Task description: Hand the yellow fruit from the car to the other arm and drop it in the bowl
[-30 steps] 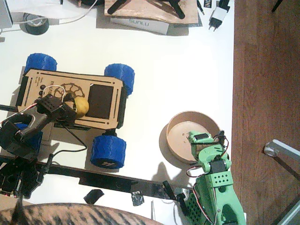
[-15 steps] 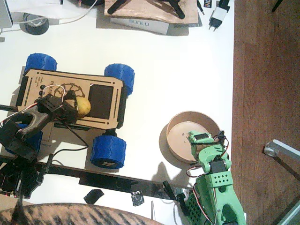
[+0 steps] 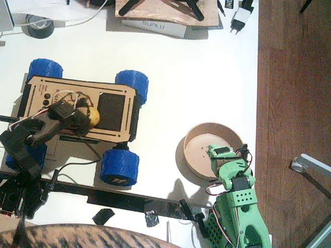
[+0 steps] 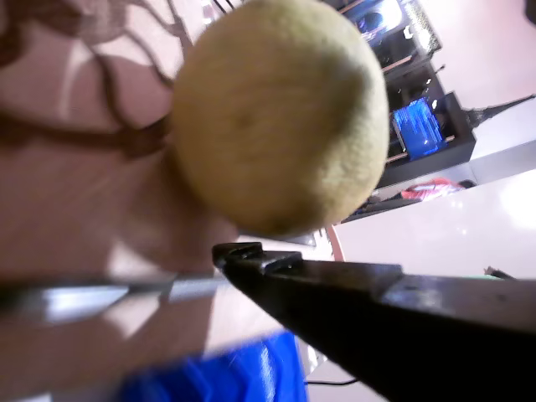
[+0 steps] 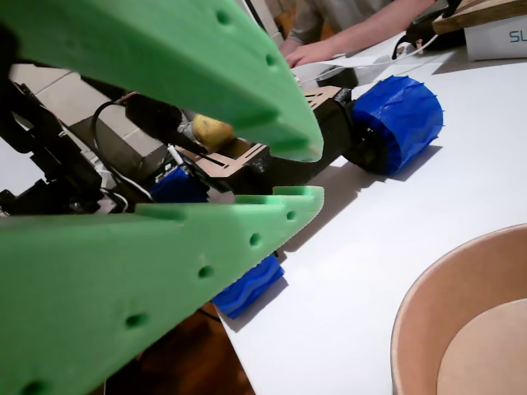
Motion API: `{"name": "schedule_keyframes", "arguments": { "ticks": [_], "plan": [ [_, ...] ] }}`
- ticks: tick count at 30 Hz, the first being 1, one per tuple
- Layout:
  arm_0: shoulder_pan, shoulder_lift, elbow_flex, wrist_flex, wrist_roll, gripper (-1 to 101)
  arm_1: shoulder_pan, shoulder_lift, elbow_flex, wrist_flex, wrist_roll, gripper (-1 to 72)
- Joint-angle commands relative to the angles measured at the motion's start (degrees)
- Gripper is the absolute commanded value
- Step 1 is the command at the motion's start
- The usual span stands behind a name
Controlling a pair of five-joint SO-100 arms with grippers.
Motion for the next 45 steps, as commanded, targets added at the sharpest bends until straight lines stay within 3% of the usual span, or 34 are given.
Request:
{"name": "schedule_keyframes", "arguments": {
  "ticks": [1, 10, 11, 14, 15, 31, 45],
  "plan": [
    [0.35, -0.18, -3.87, 1.14, 0.35, 48, 0.35, 0.53, -2.64, 0.35, -0.18, 0.4],
    [0.35, -0.18, -4.04, 1.49, 0.35, 37, 0.35, 0.53, -2.64, 0.35, -0.09, 0.4],
    [0.35, -0.18, -4.04, 1.49, 0.35, 33, 0.35, 0.53, -2.64, 0.35, -0.09, 0.4],
    [0.35, -0.09, -4.04, 1.58, 0.44, 3, 0.35, 0.53, -2.64, 0.35, -0.09, 0.4],
    [0.35, -0.09, -4.04, 1.67, 0.44, 0, 0.35, 0.53, -2.64, 0.35, -0.09, 0.4],
    [0.35, 2.81, -4.04, 3.43, 0.35, 0, 0.35, 0.53, -2.64, 0.35, -0.09, 0.4],
    [6.33, 52.21, -4.04, 29.62, -3.69, 0, 0.09, 0.53, -3.25, 0.44, -0.35, 0.3]
  ]
}}
